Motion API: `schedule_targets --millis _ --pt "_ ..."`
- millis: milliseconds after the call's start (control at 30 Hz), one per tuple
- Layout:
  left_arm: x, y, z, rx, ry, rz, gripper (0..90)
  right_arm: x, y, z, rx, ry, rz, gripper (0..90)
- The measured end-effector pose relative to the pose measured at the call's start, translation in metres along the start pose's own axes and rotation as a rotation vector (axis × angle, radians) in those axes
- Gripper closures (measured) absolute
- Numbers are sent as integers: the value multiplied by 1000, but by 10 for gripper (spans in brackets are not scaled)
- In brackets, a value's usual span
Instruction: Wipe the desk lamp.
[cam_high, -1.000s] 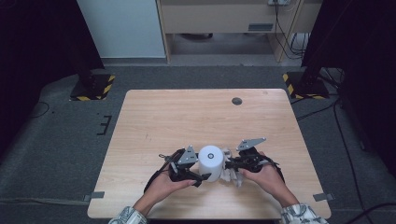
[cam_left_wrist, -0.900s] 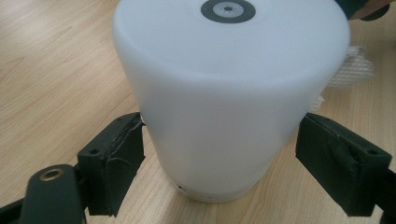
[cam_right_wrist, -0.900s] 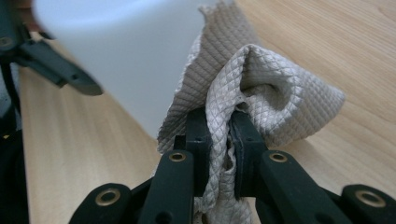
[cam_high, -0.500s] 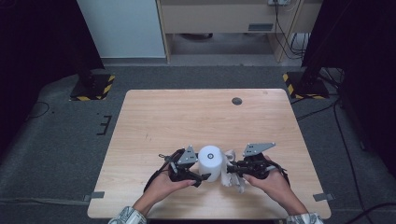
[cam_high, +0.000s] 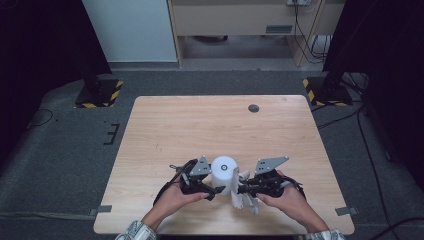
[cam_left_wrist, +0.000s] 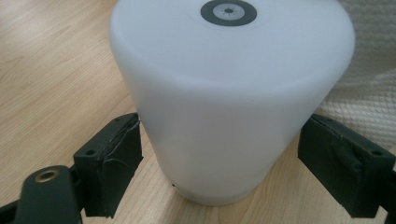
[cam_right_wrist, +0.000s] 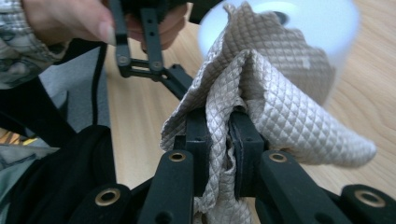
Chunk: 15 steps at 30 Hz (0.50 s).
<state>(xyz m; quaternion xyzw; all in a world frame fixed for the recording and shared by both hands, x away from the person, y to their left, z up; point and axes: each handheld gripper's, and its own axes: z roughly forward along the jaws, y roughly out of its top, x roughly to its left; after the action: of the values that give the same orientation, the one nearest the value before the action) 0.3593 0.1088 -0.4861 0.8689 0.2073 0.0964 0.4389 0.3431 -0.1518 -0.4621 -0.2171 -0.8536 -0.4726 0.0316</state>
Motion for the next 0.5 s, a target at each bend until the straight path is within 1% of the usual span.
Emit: schedule_targets --millis 167,333,433,500 --pt "1 -1 -1 -6 3 -2 163 4 4 7 -4 28 -9 802" --pt "2 -1 -1 -5 4 0 172 7 8 10 -16 40 -23 801" --pt "2 -1 -1 -7 5 0 175 5 6 11 -19 45 -17 800" --pt "3 -1 -1 -7 4 0 178 4 3 14 -6 42 -13 800"
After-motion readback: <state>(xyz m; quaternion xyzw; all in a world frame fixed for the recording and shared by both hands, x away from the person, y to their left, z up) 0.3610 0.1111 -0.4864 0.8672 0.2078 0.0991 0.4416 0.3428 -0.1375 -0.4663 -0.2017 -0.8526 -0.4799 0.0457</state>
